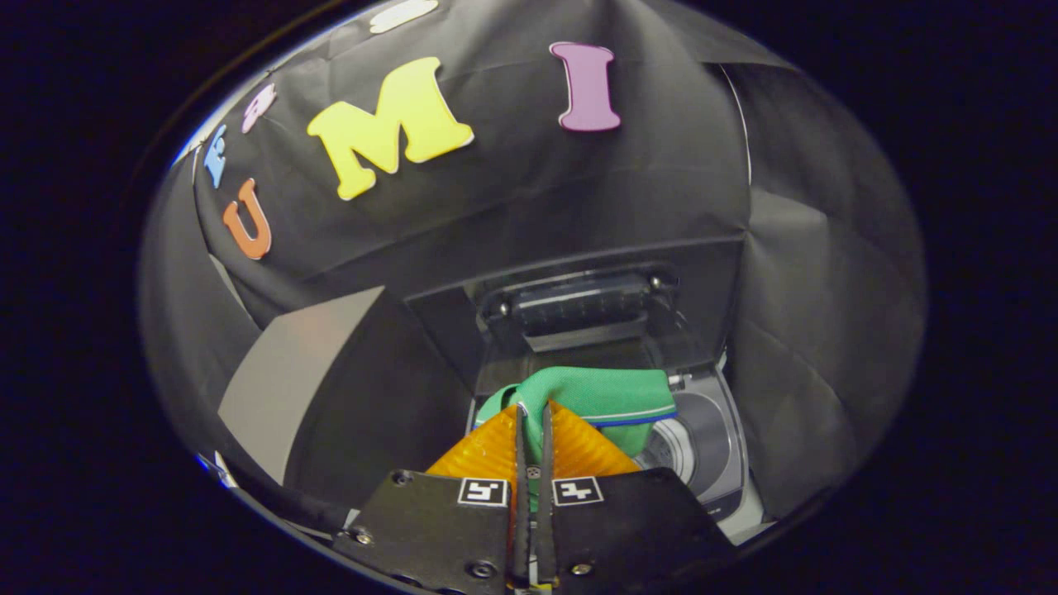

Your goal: Put the clothes into the washing machine and then close the washing machine lid.

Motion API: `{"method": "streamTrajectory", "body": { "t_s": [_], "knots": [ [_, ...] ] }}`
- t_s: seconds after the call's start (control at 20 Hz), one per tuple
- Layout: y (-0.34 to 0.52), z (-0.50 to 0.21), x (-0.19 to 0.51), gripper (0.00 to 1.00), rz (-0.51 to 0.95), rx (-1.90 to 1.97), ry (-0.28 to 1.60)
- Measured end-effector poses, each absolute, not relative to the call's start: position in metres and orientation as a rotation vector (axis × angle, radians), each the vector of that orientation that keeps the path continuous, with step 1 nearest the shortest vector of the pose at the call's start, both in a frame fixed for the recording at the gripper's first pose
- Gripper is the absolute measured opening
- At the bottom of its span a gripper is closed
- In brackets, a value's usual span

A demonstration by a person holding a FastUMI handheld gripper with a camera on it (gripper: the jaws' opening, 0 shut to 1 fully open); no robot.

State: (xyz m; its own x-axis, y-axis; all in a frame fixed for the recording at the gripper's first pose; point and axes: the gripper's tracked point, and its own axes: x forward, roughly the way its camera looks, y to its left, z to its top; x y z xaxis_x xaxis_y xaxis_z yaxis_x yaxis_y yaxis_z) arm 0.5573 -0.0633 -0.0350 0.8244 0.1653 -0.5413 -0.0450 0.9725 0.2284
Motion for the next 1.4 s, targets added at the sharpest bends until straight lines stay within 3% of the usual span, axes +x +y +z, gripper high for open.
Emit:
{"method": "streamTrajectory", "body": {
  "t_s": [0.75, 1.4],
  "knots": [
    [-0.074, -0.193, 0.566, 0.07, 0.04, 0.216, 0.898],
    [-0.075, -0.244, 0.568, 0.07, -0.029, 0.236, 1.064]
  ]
}}
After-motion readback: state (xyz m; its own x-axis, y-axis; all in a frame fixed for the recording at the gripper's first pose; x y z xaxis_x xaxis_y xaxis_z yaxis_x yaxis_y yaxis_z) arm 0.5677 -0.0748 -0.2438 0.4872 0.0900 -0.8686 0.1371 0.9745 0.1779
